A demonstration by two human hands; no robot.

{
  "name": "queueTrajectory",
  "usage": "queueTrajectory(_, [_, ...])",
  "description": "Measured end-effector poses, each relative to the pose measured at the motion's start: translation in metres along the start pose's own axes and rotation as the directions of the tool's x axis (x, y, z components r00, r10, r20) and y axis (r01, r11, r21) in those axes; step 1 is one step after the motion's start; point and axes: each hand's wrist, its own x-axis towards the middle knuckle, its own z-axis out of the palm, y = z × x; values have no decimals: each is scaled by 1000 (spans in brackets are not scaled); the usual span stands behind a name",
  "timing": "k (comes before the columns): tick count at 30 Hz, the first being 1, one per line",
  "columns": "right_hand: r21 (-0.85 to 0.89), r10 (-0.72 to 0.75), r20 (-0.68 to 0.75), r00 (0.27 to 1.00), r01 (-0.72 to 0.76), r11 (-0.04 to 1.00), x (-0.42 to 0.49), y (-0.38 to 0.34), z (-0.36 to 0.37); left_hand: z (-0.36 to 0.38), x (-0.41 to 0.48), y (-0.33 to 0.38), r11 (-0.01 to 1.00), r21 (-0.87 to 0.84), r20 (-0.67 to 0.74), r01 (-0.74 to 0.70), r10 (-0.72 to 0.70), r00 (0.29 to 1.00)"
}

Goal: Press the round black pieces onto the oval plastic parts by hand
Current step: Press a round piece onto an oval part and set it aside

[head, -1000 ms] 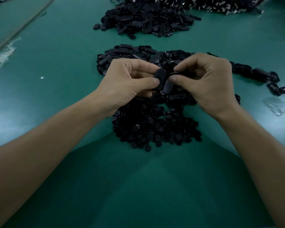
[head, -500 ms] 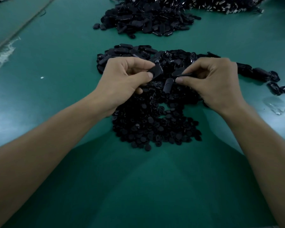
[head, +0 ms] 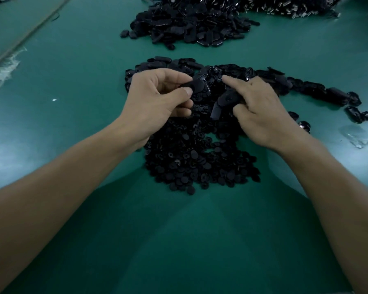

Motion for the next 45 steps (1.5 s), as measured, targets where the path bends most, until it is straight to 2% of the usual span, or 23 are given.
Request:
queueTrajectory(2, [-42,2,-6,1000,-2,999,-1,0,-2,0,0,0,1000,-5,-10,-4,4,1000])
queueTrajectory(4, [-67,1,-80,997,-6,998,-3,-1,-6,0,0,0,1000,-6,-20,-5,5,1000])
queueTrajectory(7, [-2,-63,-125,990,63,998,-5,-4,-10,-1,1,1,1000,-10,-29,-5,5,1000])
queueTrajectory(12, [19,-192,100,976,191,981,-10,-19,-11,-1,0,1,1000,16,-26,-14,14,1000])
queueTrajectory(15, [-74,-216,175,961,232,970,-12,-24,-8,-1,0,0,1000,17,-29,-12,12,1000])
queueTrajectory(18, [-108,-235,188,954,258,960,-12,-26,-5,0,0,0,1000,26,-31,-9,10,999])
queueTrajectory(26, [-44,-270,166,948,281,959,-14,-29,-1,0,0,-2,999,37,-32,-13,14,999])
queueTrajectory(32, [-52,-266,240,934,286,957,-10,-31,1,0,0,-1,999,45,-25,-14,16,1000])
queueTrajectory(40, [62,-223,155,963,216,975,-14,-31,-1,0,-1,-2,998,68,-12,-13,14,1000])
queueTrajectory(45, [190,-180,-31,983,183,965,-16,-32,-7,1,-2,-1,996,85,-5,-8,8,1000])
